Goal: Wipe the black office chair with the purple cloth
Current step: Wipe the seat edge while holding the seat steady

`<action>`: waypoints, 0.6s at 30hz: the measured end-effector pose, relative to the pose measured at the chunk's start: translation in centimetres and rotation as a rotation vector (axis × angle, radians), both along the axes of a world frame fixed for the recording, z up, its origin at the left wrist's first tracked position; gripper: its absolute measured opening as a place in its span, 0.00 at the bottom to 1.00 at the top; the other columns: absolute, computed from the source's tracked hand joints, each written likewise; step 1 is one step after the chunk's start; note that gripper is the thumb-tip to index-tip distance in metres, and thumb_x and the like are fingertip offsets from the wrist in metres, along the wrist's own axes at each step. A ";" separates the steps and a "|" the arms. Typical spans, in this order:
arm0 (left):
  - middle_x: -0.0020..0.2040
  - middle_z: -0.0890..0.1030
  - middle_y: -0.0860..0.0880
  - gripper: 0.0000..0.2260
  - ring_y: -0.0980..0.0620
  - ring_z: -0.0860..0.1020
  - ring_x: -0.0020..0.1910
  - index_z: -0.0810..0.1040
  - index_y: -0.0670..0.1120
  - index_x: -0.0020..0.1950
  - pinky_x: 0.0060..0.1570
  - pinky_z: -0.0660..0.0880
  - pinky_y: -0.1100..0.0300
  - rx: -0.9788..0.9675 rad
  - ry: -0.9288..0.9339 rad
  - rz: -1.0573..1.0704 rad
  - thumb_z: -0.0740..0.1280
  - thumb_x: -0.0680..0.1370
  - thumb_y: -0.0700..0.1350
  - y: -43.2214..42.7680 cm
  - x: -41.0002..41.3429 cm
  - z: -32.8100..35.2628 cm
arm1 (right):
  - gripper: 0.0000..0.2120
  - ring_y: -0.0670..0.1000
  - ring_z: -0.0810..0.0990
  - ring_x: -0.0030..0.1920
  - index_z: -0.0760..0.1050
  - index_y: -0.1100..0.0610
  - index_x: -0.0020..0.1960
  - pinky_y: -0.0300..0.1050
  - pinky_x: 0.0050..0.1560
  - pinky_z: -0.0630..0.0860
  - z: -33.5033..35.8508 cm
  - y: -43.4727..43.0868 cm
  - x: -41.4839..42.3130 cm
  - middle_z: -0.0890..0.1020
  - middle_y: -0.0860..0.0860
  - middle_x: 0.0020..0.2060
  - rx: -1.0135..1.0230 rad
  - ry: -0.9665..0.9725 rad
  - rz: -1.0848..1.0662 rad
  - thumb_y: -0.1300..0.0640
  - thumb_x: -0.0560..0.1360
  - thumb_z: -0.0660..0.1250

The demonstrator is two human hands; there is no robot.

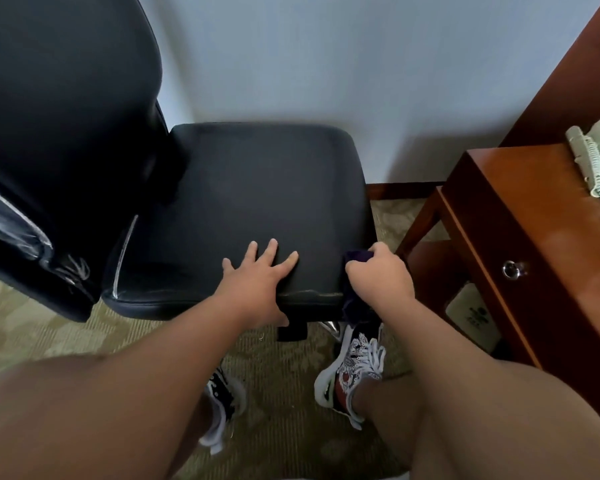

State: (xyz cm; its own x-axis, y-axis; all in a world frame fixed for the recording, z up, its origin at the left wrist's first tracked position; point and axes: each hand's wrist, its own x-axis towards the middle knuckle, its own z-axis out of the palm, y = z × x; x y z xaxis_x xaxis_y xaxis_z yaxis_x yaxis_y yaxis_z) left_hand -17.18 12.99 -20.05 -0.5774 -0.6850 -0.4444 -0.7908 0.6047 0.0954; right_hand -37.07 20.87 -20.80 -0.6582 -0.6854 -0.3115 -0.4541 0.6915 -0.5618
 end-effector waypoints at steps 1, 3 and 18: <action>0.82 0.38 0.51 0.53 0.41 0.38 0.80 0.40 0.62 0.80 0.73 0.48 0.28 -0.006 -0.004 0.002 0.75 0.69 0.61 0.0 -0.3 -0.1 | 0.14 0.58 0.77 0.46 0.69 0.52 0.55 0.49 0.43 0.73 -0.1 0.3 0.4 0.78 0.53 0.50 0.019 0.031 0.002 0.48 0.72 0.63; 0.82 0.39 0.51 0.53 0.40 0.39 0.80 0.41 0.62 0.81 0.72 0.50 0.27 -0.013 -0.014 0.004 0.76 0.69 0.61 -0.1 -0.8 -0.1 | 0.16 0.59 0.76 0.47 0.68 0.52 0.58 0.49 0.43 0.72 -0.1 0.5 1.8 0.75 0.54 0.52 0.052 0.100 0.059 0.48 0.72 0.63; 0.82 0.46 0.53 0.46 0.45 0.46 0.81 0.47 0.59 0.81 0.72 0.57 0.32 -0.080 0.111 0.039 0.72 0.71 0.62 -0.1 -0.9 -0.9 | 0.17 0.54 0.77 0.44 0.67 0.49 0.61 0.48 0.39 0.75 -0.3 -0.2 7.9 0.70 0.50 0.52 -0.111 0.286 0.439 0.49 0.74 0.65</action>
State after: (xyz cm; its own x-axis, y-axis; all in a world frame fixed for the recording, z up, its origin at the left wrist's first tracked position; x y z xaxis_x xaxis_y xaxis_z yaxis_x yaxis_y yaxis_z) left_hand -18.07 12.88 -20.93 -0.5924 -0.7382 -0.3226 -0.8009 0.5831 0.1363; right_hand -29.21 20.71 -21.11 -0.3504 -0.9339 -0.0714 -0.8329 0.3456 -0.4322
